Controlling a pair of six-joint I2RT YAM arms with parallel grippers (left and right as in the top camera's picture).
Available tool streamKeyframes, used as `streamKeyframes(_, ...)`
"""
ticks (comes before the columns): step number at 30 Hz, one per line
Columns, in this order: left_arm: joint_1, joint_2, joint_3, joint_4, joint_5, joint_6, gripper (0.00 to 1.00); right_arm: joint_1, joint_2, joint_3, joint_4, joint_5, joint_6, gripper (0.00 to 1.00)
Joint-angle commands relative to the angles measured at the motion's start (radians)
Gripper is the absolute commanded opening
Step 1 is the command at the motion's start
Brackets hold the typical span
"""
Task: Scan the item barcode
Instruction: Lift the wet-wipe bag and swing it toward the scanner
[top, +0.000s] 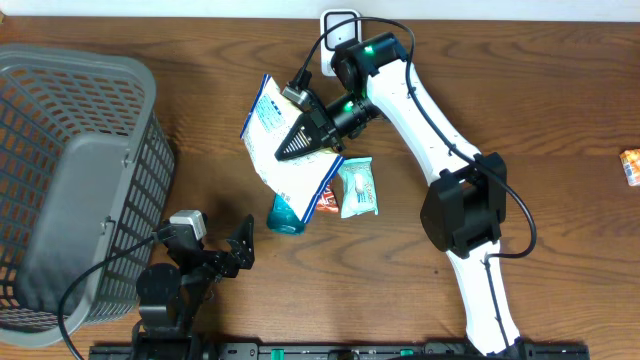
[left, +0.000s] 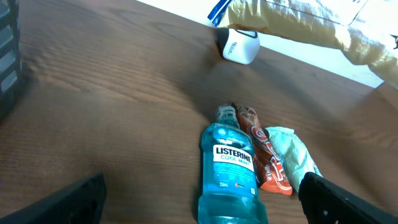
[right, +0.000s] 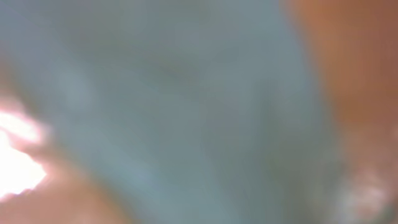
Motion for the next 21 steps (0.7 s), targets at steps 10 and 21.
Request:
streamKeyframes(10, 0.005, -0.002, 0.004, 0.0, 0.009, -0.002, 0.98, 0.003, -0.07, 0.016, -0.001, -0.022, 0.022, 0.01)
streamKeyframes(21, 0.005, -0.002, 0.004, 0.0, 0.009, -0.002, 0.98, -0.024, -0.42, -0.303, -0.001, 0.2, 0.002, 0.01)
